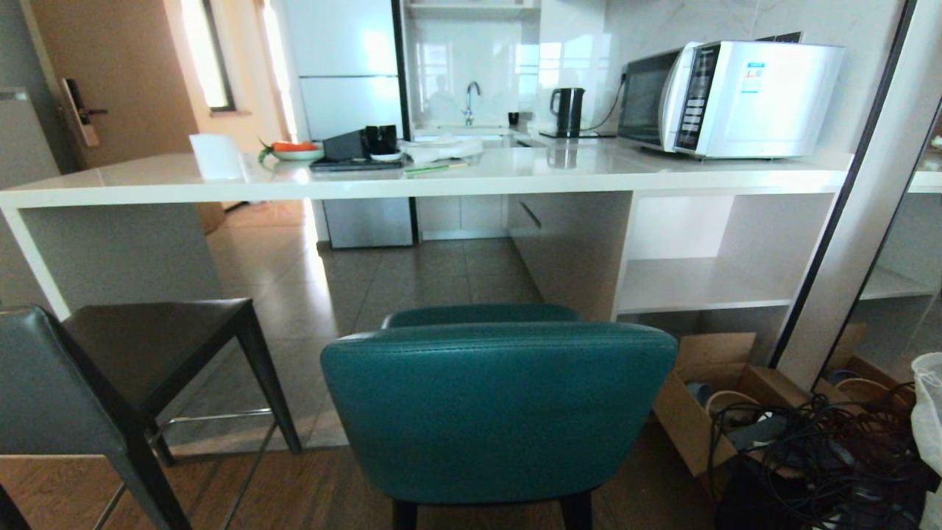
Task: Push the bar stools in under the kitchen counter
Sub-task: Push the gray chair back under the dining table
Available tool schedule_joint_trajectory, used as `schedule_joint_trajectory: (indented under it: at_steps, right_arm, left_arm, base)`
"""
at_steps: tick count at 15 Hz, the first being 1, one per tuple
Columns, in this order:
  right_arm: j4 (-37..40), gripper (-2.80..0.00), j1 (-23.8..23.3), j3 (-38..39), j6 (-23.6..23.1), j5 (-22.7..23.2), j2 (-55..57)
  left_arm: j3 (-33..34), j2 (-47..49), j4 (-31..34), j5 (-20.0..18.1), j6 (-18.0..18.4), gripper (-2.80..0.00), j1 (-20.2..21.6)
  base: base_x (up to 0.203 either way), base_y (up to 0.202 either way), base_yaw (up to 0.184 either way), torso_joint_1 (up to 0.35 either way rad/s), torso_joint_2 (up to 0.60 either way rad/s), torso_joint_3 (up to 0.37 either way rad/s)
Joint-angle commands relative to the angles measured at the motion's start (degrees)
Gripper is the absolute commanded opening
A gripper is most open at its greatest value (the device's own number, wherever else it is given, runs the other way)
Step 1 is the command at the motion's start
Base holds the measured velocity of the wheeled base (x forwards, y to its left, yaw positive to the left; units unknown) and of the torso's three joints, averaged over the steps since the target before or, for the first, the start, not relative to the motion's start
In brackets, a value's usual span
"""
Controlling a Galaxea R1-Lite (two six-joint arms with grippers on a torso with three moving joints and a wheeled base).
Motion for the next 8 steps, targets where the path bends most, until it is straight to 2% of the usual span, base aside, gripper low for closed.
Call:
schedule_joint_trajectory:
  at_steps: [1, 2, 4, 6, 8]
  right_arm:
    - [0.4, -2.8, -2.0, -0.5, -0.1, -0.1, 0.1]
    - [0.4, -2.8, -2.5, -0.7, -0.3, 0.2, 0.1]
    - [0.5, -2.8, -3.2, -1.7, -0.4, -0.5, 0.1]
    - [2.9, -2.8, -4.4, -3.2, -0.5, -3.3, 0.1]
    - [4.2, -2.8, -5.9, -4.3, -0.3, -5.9, 0.1]
  left_arm:
    - [1.3, 0.0, 0.1, -0.1, 0.1, -2.8, -0.1]
    - [3.3, -0.8, -0.1, -0.4, 1.0, -2.8, -0.7]
    - [6.1, -2.2, -1.2, -0.8, 5.4, -2.8, -2.8]
    - [5.9, -2.3, -1.9, -4.8, 5.9, -2.8, -2.7]
    - [6.3, -3.3, -1.9, -6.9, 5.9, -2.8, -2.5]
  base:
    - [0.0, 0.0, 0.0, 0.0, 0.0, 0.0]
    - [0.0, 0.0, 0.0, 0.0, 0.0, 0.0]
    - [0.0, 0.0, 0.0, 0.0, 0.0, 0.0]
    - [0.0, 0.0, 0.0, 0.0, 0.0, 0.0]
    - [0.0, 0.0, 0.0, 0.0, 0.0, 0.0]
